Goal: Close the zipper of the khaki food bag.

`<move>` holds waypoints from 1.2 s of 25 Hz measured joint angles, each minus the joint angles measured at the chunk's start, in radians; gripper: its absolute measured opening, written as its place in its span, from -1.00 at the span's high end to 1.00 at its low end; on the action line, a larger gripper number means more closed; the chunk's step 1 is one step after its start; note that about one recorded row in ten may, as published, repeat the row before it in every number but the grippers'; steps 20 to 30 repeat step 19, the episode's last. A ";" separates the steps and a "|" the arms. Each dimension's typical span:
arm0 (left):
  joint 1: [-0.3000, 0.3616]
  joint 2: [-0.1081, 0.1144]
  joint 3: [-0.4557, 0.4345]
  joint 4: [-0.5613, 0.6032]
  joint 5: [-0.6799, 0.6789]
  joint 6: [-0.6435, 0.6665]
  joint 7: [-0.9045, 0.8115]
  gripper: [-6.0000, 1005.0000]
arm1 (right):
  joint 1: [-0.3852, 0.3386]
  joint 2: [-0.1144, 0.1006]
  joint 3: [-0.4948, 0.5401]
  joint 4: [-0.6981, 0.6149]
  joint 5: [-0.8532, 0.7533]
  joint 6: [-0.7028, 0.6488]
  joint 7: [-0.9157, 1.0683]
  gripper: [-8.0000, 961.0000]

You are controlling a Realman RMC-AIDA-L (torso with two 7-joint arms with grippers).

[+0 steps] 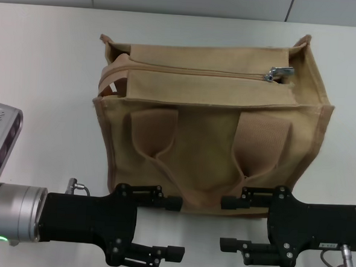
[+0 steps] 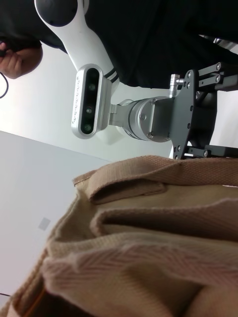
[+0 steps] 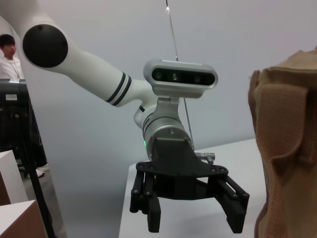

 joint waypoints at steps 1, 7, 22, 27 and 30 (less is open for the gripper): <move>0.000 0.000 0.000 0.000 0.000 0.000 0.000 -0.62 | 0.000 0.000 0.000 0.000 0.000 0.000 -0.003 -0.36; 0.001 0.000 -0.002 0.000 0.000 0.000 0.000 -0.62 | 0.004 0.001 -0.001 0.004 0.003 0.002 -0.026 -0.36; 0.003 0.010 -0.010 0.000 -0.001 -0.017 -0.003 -0.62 | 0.019 0.000 0.000 0.016 0.003 0.006 -0.029 -0.36; 0.003 0.010 -0.010 0.000 -0.001 -0.017 -0.003 -0.62 | 0.019 0.000 0.000 0.016 0.003 0.006 -0.029 -0.36; 0.003 0.010 -0.010 0.000 -0.001 -0.017 -0.003 -0.62 | 0.019 0.000 0.000 0.016 0.003 0.006 -0.029 -0.36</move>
